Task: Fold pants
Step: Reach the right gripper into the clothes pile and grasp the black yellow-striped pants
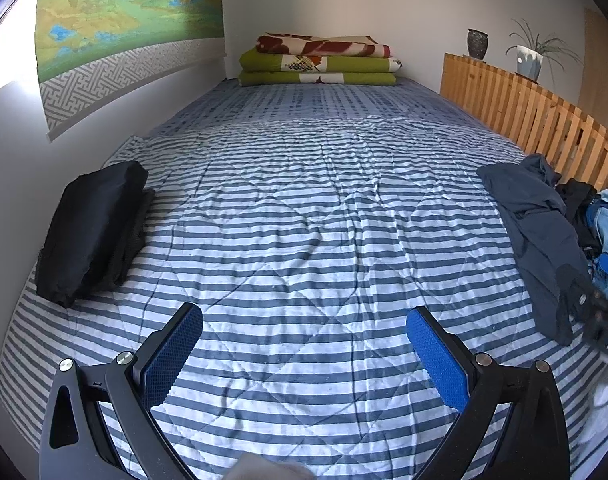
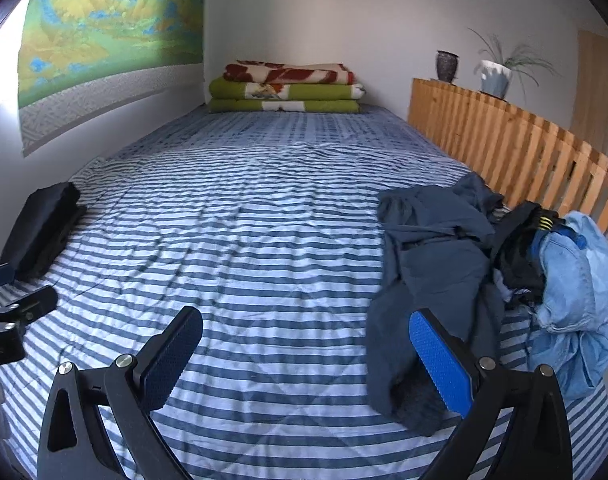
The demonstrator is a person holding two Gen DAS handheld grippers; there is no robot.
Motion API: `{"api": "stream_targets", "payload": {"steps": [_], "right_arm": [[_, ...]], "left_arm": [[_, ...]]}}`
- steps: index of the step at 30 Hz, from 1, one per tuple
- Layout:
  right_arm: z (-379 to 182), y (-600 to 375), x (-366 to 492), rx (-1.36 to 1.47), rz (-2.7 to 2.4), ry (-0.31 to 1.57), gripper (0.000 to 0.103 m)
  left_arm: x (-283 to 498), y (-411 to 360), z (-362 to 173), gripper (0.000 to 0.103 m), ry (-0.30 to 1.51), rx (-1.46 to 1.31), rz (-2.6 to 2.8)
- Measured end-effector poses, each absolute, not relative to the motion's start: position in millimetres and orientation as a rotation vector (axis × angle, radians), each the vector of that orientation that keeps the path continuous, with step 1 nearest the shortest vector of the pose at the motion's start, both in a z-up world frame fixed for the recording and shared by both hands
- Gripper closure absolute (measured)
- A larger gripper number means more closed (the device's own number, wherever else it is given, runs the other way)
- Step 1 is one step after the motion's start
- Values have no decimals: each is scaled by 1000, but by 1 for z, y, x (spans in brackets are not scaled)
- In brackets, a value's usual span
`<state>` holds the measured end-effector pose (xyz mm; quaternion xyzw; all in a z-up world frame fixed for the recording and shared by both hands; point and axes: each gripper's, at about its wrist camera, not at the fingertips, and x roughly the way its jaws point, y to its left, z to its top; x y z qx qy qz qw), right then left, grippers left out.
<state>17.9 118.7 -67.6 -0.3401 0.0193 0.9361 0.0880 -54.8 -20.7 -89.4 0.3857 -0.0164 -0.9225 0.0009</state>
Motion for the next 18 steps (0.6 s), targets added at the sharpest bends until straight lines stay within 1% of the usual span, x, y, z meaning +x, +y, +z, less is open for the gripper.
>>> {"api": "stream_targets", "payload": {"steps": [3, 8, 12, 15, 18], "right_arm": [[-67, 149, 16, -1021, 2729, 132, 1], [-66, 219, 16, -1016, 2602, 261, 2], [-73, 272, 22, -1011, 2509, 366, 15], [-82, 295, 19, -1043, 2478, 456, 16], [-94, 303, 12, -1084, 2456, 531, 16]], "left_arm": [[-61, -15, -95, 0, -31, 1279, -2926], [-62, -8, -100, 0, -63, 1296, -2937], [-66, -13, -103, 0, -32, 1313, -2932], [-68, -12, -107, 0, -24, 1342, -2929], [-68, -7, -114, 0, -55, 1362, -2922]]}}
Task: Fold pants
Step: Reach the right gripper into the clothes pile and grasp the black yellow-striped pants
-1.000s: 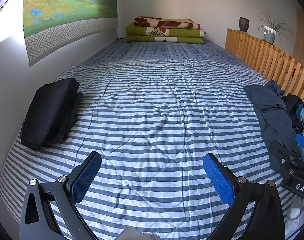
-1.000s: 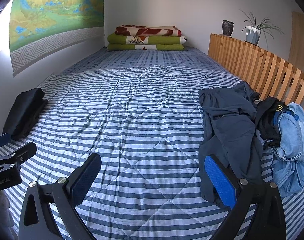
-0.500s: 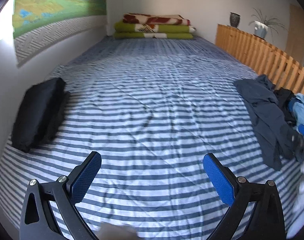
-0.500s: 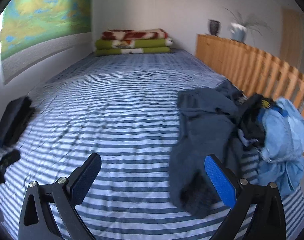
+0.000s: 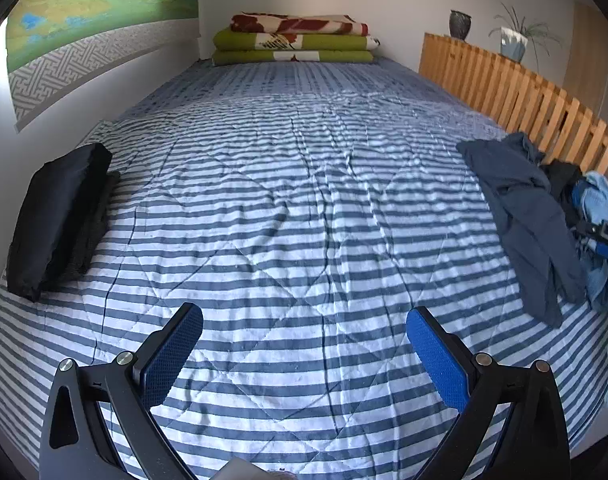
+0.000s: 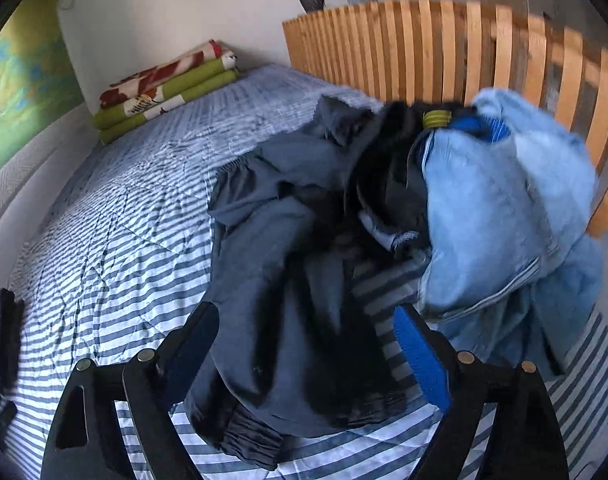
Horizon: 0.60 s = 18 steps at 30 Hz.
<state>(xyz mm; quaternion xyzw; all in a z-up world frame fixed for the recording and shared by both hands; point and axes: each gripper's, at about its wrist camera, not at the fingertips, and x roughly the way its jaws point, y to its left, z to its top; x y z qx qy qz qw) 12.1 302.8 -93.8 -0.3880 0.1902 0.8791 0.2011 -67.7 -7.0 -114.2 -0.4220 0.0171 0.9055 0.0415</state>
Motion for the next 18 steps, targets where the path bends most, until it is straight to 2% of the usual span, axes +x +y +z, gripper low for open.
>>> {"api": "stream_targets", "payload": {"steps": [9, 14, 18], "right_arm": [[-98, 298, 3, -1116, 2462, 501, 16], [-81, 334, -17, -1066, 2424, 521, 16], [-64, 374, -42, -1032, 2339, 417, 16]], "left_arm": [[-72, -10, -123, 0, 56, -1326, 2776], [-74, -13, -121, 0, 40, -1314, 2785], [-79, -12, -127, 0, 47, -1342, 2774]]}}
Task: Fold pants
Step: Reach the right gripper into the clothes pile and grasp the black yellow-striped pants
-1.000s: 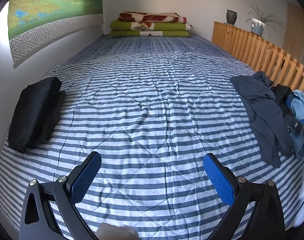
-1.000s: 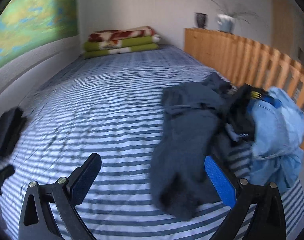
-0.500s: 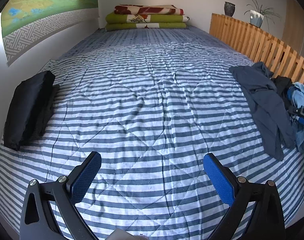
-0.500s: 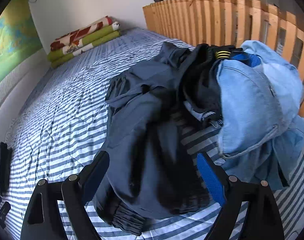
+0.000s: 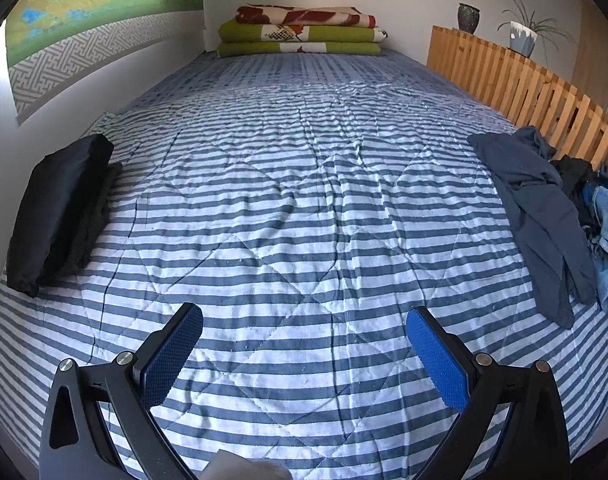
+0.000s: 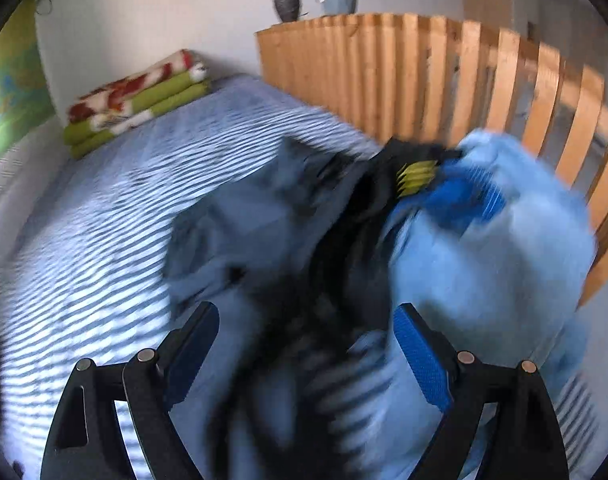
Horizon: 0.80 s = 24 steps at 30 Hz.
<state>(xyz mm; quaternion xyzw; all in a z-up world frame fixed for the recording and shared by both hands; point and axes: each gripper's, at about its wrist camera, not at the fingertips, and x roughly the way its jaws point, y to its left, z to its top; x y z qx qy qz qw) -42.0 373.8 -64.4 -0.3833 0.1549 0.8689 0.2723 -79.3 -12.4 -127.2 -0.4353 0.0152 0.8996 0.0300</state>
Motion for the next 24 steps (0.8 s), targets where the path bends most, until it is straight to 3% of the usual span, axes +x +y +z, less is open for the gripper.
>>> {"api": "stream_targets", "payload": {"steps": [9, 11, 13, 15, 24], "right_arm": [[-71, 446, -101, -1121, 2170, 403, 17], [-77, 452, -110, -1159, 2154, 418, 30], [-82, 452, -116, -1205, 2145, 390, 79], [-80, 449, -116, -1224, 2162, 355, 98], [10, 401, -86, -1116, 2371, 264, 98]], "left_arm": [[-89, -9, -132, 0, 41, -1353, 2762], [-90, -6, -133, 0, 53, -1351, 2756], [-90, -6, -133, 0, 66, -1342, 2761], [-89, -6, -131, 0, 72, -1332, 2768], [-82, -20, -108, 0, 21, -1266, 2805]]}}
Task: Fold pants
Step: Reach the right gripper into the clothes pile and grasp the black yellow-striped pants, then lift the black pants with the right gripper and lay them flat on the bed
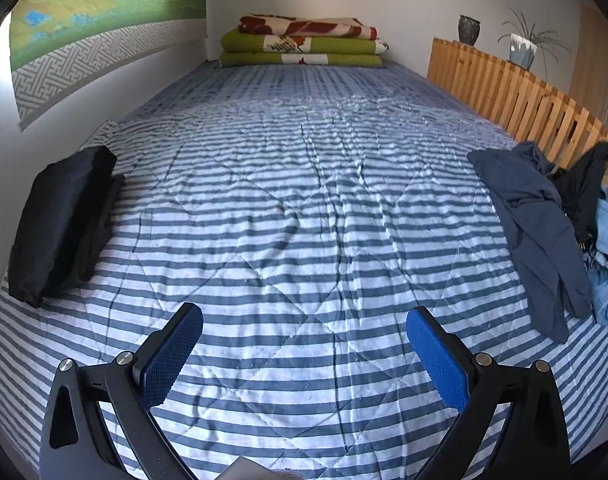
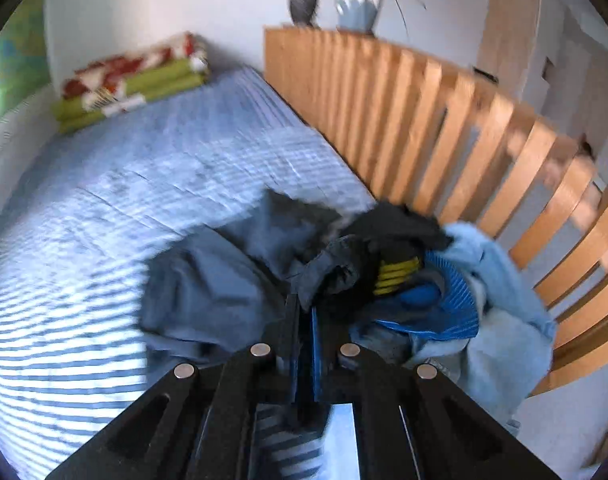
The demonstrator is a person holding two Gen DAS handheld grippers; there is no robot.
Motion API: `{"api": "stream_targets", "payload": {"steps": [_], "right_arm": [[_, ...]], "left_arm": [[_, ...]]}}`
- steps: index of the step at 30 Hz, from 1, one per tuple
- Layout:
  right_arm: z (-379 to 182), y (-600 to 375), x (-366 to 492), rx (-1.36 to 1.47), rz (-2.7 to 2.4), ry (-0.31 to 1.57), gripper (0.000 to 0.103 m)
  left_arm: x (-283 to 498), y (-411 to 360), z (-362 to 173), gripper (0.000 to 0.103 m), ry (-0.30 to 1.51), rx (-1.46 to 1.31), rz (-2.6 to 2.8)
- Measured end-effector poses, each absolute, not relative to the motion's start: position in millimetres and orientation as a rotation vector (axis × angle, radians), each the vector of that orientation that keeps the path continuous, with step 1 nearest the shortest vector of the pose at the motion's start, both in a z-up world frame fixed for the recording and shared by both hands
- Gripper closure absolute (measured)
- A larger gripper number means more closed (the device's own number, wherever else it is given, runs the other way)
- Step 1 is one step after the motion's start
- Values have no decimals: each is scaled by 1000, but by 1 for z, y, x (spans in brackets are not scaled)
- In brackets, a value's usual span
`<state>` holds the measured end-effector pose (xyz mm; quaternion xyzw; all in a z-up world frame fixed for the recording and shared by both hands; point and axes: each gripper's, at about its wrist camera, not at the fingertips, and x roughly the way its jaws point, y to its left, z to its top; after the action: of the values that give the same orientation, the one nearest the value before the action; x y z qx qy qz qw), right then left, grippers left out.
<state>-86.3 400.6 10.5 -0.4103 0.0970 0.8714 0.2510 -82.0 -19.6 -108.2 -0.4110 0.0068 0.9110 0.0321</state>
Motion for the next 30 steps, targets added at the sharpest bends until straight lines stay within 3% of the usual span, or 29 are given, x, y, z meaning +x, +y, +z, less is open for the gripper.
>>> {"api": "stream_targets", "payload": {"steps": [10, 16, 25, 30], "right_arm": [[143, 256, -52, -957, 2693, 40, 99], [191, 145, -53, -957, 2908, -70, 99], [171, 16, -80, -1144, 3100, -109, 99], [139, -43, -99, -1265, 3152, -90, 98]], "left_arm": [[-61, -50, -73, 0, -39, -1171, 2873], [-48, -87, -50, 0, -82, -1109, 2934], [-32, -160, -33, 0, -213, -1094, 2986], [-32, -176, -43, 0, -194, -1153, 2944]]}}
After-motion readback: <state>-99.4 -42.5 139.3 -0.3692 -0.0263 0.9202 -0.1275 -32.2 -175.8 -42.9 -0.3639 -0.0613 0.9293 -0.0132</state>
